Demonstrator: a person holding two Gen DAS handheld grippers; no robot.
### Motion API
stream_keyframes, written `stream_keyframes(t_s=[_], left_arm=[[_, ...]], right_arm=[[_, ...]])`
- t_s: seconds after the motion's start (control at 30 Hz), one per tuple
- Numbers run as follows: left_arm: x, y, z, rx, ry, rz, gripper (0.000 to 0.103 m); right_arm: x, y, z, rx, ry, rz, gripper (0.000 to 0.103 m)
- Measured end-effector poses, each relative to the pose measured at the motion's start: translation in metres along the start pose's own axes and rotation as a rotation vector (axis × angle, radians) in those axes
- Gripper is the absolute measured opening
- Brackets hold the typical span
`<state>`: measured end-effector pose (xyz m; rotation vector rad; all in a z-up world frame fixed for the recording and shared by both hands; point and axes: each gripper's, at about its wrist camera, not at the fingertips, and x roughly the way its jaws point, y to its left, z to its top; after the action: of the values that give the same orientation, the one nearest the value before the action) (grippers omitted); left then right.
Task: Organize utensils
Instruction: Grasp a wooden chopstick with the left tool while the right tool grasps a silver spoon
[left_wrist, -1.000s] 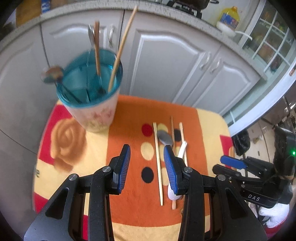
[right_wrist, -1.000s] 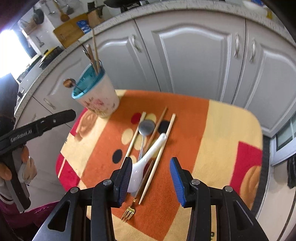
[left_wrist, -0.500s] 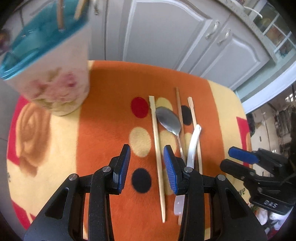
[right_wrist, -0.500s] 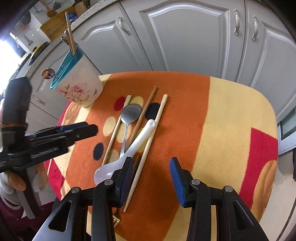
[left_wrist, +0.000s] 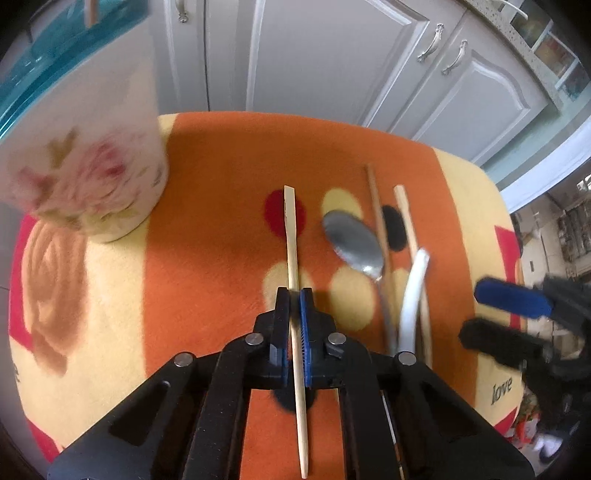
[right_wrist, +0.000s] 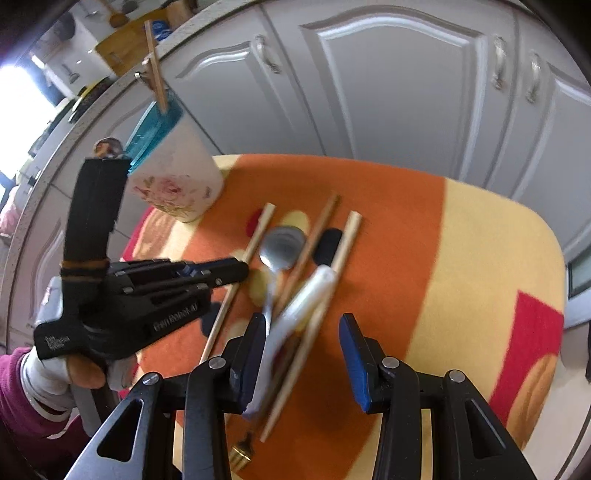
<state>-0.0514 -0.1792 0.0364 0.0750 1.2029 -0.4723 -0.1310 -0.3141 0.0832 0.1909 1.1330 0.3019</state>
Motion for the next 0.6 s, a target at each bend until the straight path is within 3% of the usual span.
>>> stream_keyframes(t_s=[0.4, 0.6], left_arm=[[-0.033, 0.058, -0.044, -0.074, 0.013, 0.023, 0.004], [-0.033, 0.069, -0.049, -0.093, 0.01, 0.026, 0.004]], right_arm=[[0.065, 0.028, 0.024, -0.12, 0.122, -0.044, 0.016], [0.081, 0.031, 0.034, -0.129, 0.147, -0.031, 0.016]])
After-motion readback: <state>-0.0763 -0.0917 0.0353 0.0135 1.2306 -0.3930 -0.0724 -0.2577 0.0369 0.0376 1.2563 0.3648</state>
